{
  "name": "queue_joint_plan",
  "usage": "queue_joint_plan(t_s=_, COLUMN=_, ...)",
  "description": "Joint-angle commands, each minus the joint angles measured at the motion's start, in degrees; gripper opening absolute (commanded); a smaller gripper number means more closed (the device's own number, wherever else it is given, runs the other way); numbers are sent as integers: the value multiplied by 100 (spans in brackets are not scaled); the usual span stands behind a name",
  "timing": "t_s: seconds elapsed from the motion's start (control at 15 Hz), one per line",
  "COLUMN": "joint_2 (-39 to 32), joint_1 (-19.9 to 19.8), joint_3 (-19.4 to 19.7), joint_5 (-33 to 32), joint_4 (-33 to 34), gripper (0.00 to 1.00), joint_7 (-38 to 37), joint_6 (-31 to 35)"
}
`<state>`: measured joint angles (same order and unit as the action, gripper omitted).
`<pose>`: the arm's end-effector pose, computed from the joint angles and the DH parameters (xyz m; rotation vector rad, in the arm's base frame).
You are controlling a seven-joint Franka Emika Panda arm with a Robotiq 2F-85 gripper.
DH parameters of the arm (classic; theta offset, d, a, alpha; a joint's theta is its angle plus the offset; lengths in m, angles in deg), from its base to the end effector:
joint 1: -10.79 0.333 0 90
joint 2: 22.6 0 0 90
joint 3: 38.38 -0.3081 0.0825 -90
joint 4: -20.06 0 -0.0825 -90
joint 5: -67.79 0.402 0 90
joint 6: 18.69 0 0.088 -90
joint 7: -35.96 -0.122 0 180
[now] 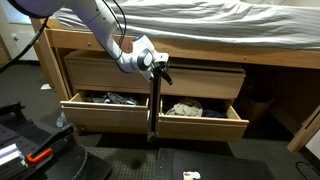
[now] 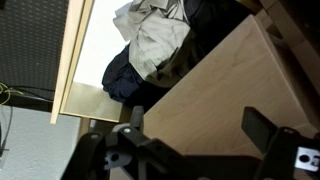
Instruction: Close the top right drawer
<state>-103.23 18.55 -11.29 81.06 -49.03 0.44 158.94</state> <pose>0.7412 -0.1537 -0.0070 2.6504 -0.9281 0.9373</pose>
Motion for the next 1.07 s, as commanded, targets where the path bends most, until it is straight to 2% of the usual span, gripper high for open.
queue_joint_plan(t_s=0.0, joint_2=-95, joint_1=-1, joint_3=19, joint_5=62, joint_4=115, gripper=100, joint_7=53, joint_6=-61)
queue_joint_plan(t_s=0.27, joint_2=-180, joint_1=-6, joint_3=50, joint_5=53, joint_4=214, gripper=100, joint_7=44, joint_6=-79)
queue_joint_plan(t_s=0.33, joint_2=-293, joint_1=-4, joint_3=26, joint_5=5, joint_4=492, gripper=100, joint_7=61, joint_6=-309)
queue_joint_plan(t_s=0.47, joint_2=-723, joint_1=345, joint_3=456, joint_5=-43, joint_4=1273, gripper=100, joint_7=-422, joint_6=-1098)
queue_joint_plan(t_s=0.53, joint_2=-384, joint_1=470, joint_3=300, joint_5=-169, joint_4=949, gripper=100, joint_7=-348, joint_6=-1104)
queue_joint_plan(t_s=0.67, joint_2=-386, joint_1=646, joint_3=250, joint_5=-389, joint_4=1090, gripper=100, joint_7=-443, joint_6=-929)
queue_joint_plan(t_s=0.87, joint_2=-367, joint_1=947, joint_3=477, joint_5=-543, joint_4=1065, gripper=100, joint_7=-849, joint_6=-700)
queue_joint_plan(t_s=0.93, joint_2=-371, joint_1=887, joint_3=299, joint_5=-378, joint_4=1052, gripper=100, joint_7=-619, joint_6=-809)
queue_joint_plan(t_s=1.0, joint_2=-386, joint_1=930, joint_3=358, joint_5=-407, joint_4=1040, gripper=100, joint_7=-714, joint_6=-799)
